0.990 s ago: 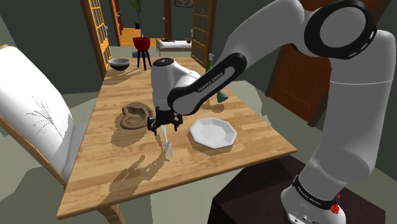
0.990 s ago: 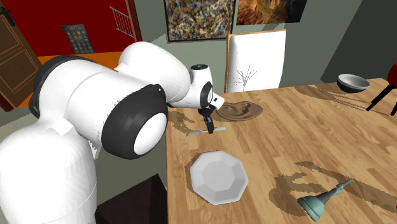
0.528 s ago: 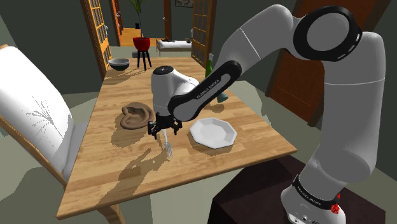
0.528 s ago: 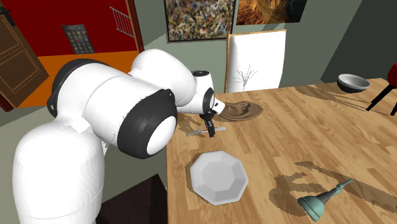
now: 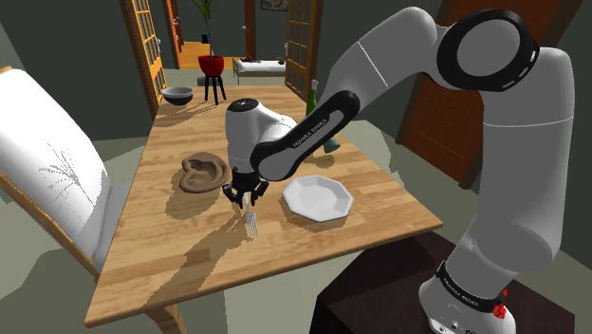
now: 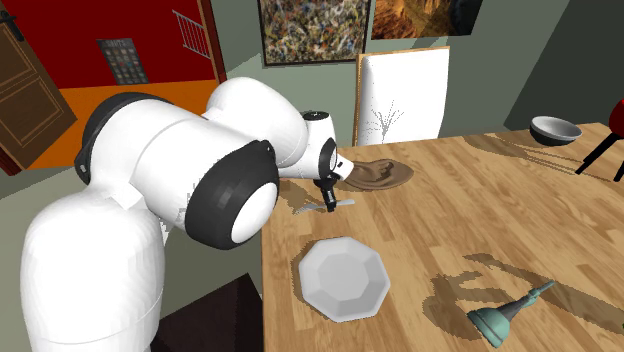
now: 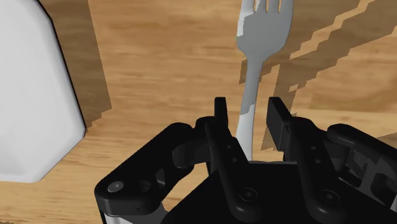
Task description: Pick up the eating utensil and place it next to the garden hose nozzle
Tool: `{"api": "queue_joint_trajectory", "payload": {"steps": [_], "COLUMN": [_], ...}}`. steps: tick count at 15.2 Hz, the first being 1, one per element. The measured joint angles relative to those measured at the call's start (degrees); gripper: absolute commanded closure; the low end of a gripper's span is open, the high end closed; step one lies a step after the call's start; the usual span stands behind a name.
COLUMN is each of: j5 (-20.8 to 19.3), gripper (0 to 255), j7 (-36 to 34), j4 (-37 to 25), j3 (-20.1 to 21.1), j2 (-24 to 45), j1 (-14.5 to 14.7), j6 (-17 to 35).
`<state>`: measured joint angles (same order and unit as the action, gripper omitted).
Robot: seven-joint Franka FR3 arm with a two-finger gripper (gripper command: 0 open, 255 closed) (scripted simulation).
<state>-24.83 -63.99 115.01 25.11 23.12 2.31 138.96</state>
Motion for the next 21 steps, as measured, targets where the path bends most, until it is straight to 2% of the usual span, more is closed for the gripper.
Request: {"api": "queue_joint_trajectory", "payload": {"steps": [9,21], "j5": [0.2,5.2], "gripper": [255,255], "j7": [0.2,4.1], "j4": [0.0,-1.6], "j3": [0.1,2.5], "j2": [-0.3,-6.0], "j1": [-0.1,-1.8], "j6": [-0.3,-6.7]}}
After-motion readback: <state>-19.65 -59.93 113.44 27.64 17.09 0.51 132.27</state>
